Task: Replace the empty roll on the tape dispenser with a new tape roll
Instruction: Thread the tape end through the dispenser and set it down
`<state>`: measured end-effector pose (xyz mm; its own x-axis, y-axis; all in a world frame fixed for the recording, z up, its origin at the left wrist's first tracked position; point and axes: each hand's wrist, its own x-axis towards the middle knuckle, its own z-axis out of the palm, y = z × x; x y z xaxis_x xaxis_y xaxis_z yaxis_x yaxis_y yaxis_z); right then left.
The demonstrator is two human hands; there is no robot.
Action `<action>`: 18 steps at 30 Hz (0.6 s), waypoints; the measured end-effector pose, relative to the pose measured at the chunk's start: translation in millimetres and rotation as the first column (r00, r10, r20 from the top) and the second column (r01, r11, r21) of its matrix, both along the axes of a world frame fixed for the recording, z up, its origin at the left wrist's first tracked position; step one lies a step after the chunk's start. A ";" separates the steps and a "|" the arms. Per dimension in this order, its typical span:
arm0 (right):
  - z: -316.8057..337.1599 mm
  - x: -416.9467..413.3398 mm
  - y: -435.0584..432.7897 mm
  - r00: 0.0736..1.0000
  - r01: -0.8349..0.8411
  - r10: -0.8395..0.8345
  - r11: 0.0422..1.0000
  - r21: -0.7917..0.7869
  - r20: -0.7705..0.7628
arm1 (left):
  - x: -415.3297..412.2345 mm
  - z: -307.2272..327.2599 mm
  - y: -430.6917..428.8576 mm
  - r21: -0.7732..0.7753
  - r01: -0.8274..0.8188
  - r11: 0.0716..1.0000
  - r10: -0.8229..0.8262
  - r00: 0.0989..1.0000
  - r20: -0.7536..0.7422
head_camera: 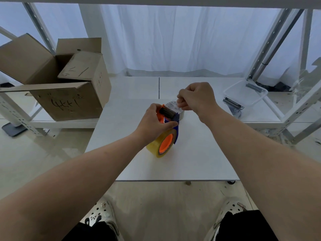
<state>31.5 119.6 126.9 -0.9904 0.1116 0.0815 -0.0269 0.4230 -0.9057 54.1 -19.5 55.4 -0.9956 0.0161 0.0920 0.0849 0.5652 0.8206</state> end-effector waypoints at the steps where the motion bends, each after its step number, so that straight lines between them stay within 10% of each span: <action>1: 0.0 -0.2 -0.1 1.000 -0.008 0.008 1.000 -0.005 -0.005 | 0.5 0.4 -0.4 -0.001 0.002 1.000 -0.002 1.000 0.003; 18: 1.5 2.3 -18.5 0.960 -0.277 0.278 0.960 0.038 -0.036 | 1.1 -2.0 0.1 -0.028 0.012 1.000 -0.012 1.000 -0.002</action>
<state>33.8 101.1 128.4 -0.9779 -0.1701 0.1216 -0.1838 0.4223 -0.8876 55.1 -19.5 53.4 -0.9952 0.0303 0.0934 0.0933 0.5872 0.8040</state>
